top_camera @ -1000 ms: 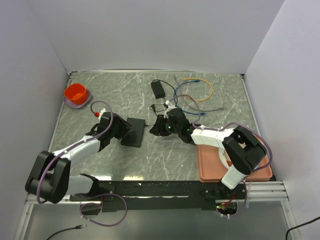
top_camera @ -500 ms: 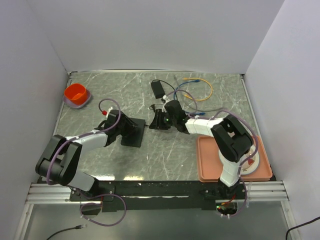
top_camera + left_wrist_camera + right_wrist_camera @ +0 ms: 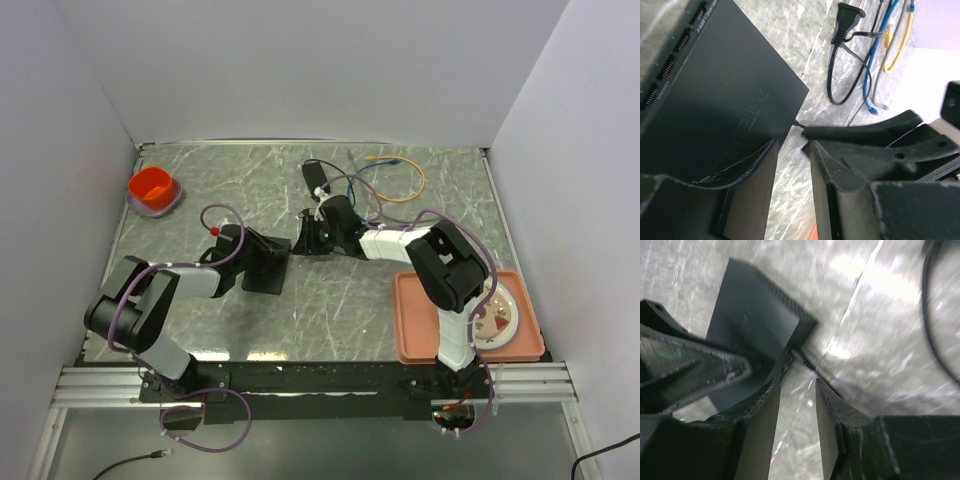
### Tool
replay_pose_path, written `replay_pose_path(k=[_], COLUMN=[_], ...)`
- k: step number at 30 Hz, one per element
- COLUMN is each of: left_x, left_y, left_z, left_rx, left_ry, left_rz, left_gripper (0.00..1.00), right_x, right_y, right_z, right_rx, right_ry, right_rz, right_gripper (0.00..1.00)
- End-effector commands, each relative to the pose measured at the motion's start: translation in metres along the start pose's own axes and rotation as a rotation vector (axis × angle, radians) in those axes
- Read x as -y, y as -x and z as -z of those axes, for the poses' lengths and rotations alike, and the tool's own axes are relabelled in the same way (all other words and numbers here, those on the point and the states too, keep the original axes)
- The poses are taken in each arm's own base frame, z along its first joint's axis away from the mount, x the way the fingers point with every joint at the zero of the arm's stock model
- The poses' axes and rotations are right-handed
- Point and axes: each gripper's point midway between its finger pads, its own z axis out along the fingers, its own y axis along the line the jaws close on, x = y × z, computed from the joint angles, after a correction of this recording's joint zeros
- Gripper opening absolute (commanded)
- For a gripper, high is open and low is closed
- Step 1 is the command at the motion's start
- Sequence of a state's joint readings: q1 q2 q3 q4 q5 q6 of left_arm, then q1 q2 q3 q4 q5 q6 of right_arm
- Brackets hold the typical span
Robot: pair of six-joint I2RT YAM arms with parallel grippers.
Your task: Pull the plug from the switch port
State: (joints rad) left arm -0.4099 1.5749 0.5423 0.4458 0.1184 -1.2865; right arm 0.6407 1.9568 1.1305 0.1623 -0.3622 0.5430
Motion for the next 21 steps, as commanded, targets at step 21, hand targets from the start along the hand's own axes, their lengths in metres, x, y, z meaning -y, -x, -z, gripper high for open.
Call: replay_pose_path(k=[21], left_x=[-0.069], left_y=[-0.028], left_z=[0.019], left_rx=[-0.089], left_ry=[0.189], left_rz=[0.002], left_gripper=[0.41], right_x=[-0.017], right_y=[0.065], right_z=[0.037], right_rx=[0.09], right_ry=[0.01], right_rz=[0.984], right_gripper=[0.43])
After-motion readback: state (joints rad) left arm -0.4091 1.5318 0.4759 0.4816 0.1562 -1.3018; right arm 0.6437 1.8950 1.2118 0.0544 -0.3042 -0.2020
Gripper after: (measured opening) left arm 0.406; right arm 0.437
